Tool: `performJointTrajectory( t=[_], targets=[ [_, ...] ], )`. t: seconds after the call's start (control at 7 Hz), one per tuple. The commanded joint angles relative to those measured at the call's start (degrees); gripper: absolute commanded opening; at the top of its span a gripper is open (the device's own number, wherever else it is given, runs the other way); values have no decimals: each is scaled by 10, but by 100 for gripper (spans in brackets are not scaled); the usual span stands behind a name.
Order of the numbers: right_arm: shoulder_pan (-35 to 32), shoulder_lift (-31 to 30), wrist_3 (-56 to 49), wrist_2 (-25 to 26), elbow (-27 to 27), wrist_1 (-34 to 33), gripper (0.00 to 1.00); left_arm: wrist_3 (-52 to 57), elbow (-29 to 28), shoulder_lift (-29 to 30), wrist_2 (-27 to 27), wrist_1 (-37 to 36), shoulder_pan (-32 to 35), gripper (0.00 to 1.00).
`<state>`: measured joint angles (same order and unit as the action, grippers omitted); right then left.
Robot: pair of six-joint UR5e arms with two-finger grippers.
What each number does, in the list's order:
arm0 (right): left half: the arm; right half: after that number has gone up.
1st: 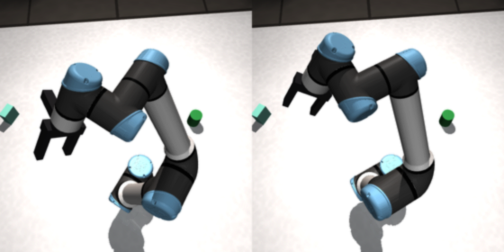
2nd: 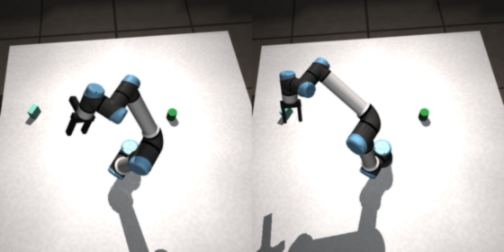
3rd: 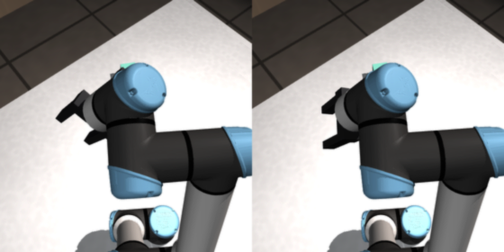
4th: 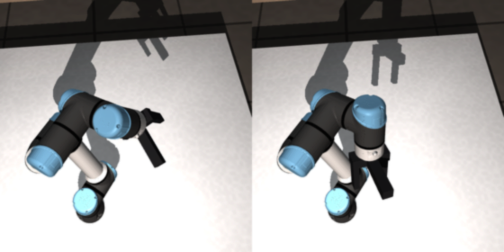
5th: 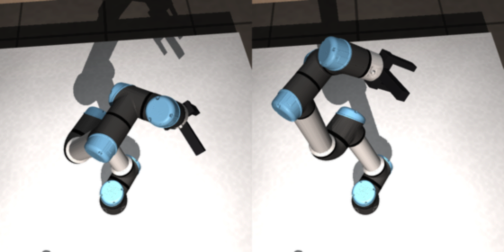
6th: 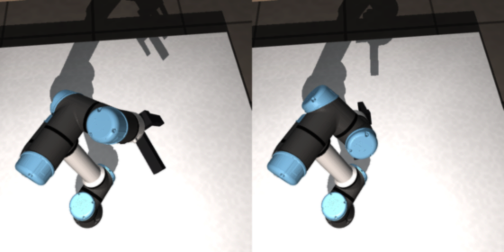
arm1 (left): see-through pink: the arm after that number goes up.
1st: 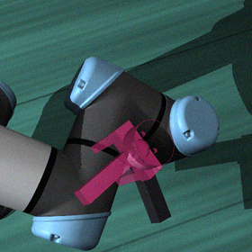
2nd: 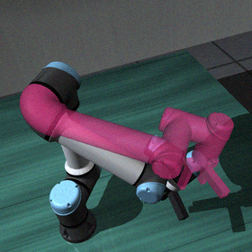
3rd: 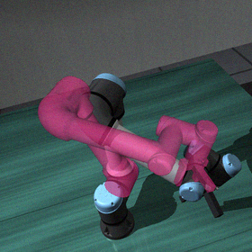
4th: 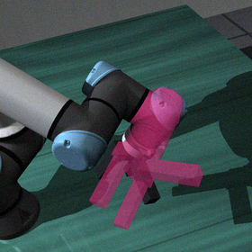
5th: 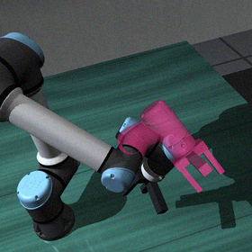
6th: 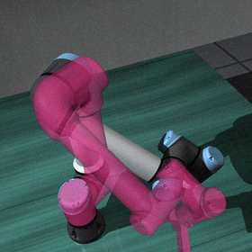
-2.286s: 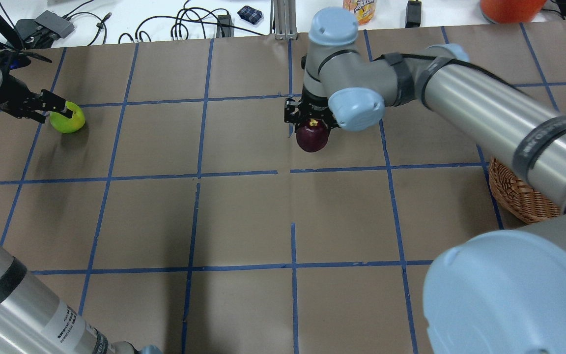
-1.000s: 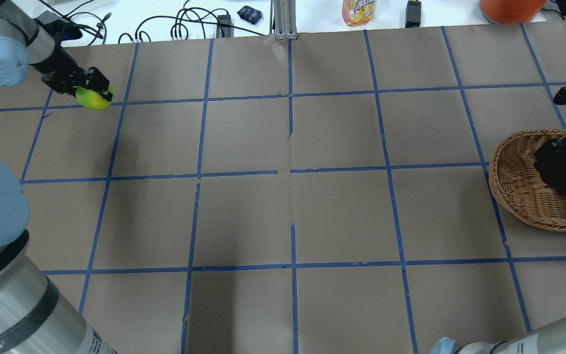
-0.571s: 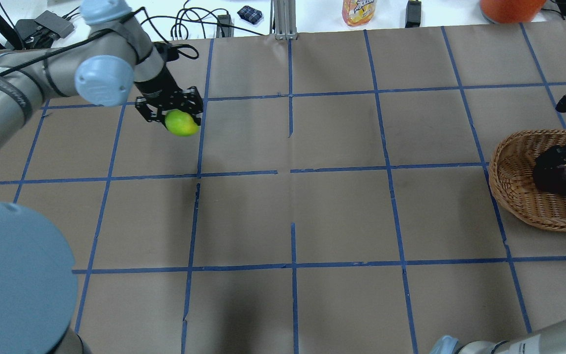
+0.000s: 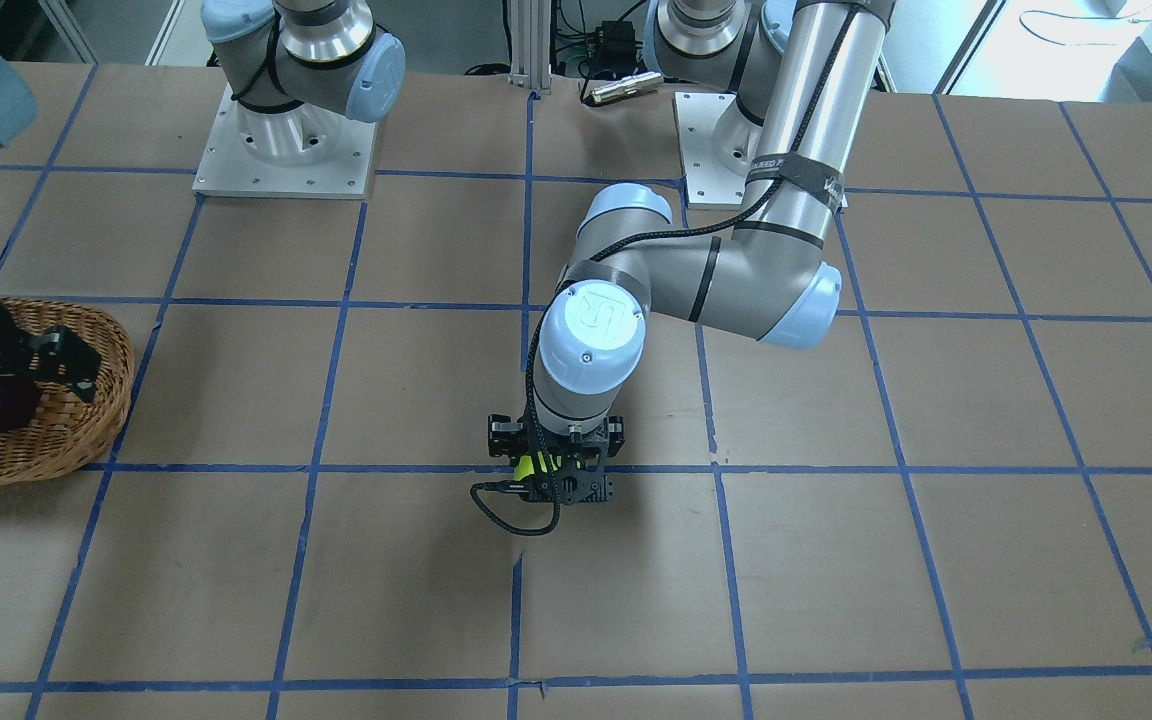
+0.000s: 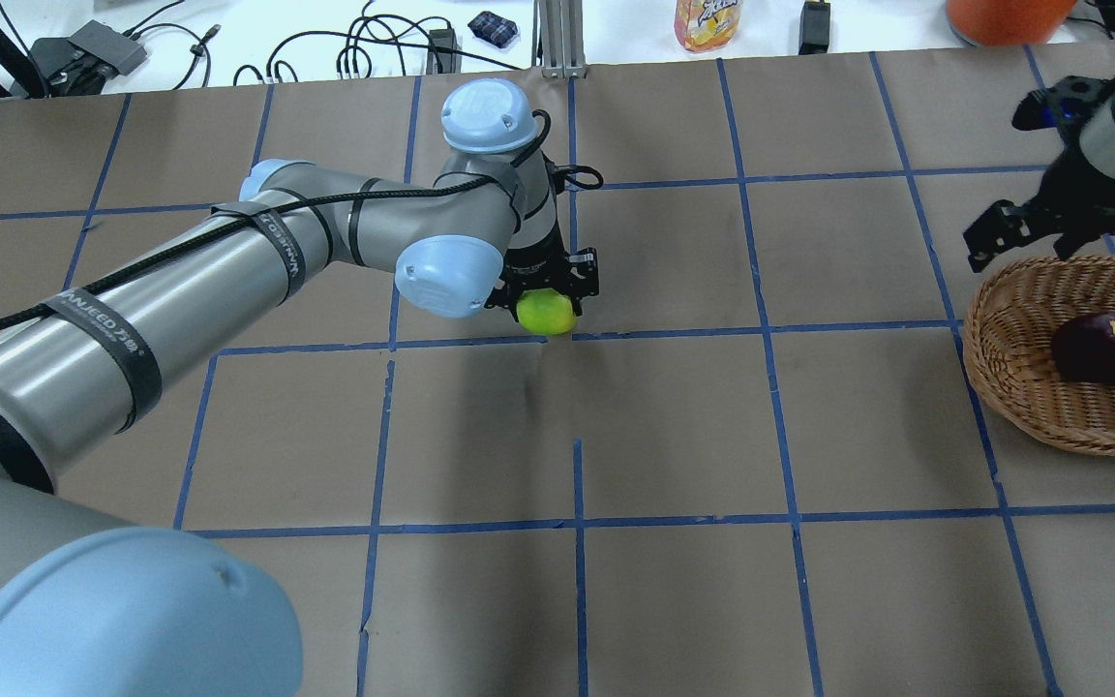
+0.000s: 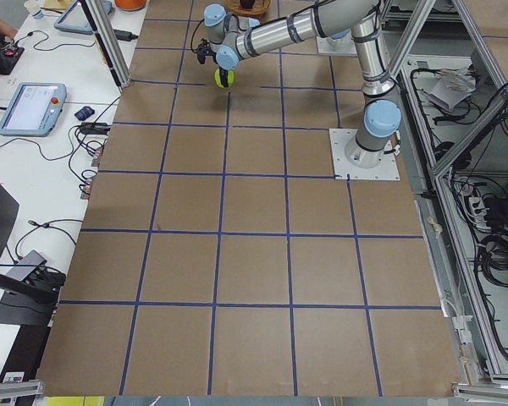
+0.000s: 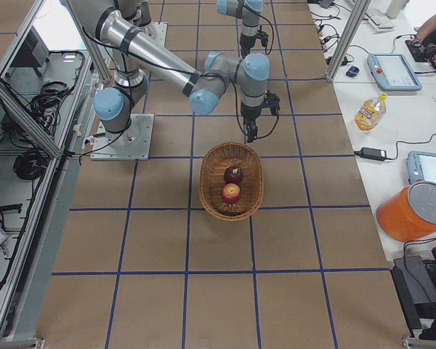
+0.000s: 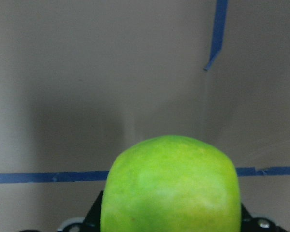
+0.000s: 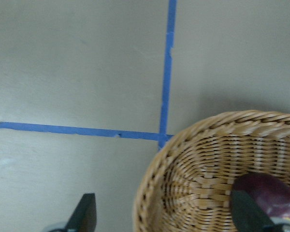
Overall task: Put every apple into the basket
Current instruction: 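Release the green apple at the table center and raise the left gripper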
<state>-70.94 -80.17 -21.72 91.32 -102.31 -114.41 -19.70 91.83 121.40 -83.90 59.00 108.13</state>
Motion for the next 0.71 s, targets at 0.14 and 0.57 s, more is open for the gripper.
performJointTrajectory(
  t=[0.14, 0.57],
  targets=[
    [-179, 21, 304, -22, 22, 8, 100, 7, -4, -27, -25, -30, -1, 98],
    [-283, 76, 467, -47, 54, -58, 100, 148, -44, -155, -23, 137, -122, 100]
  ],
)
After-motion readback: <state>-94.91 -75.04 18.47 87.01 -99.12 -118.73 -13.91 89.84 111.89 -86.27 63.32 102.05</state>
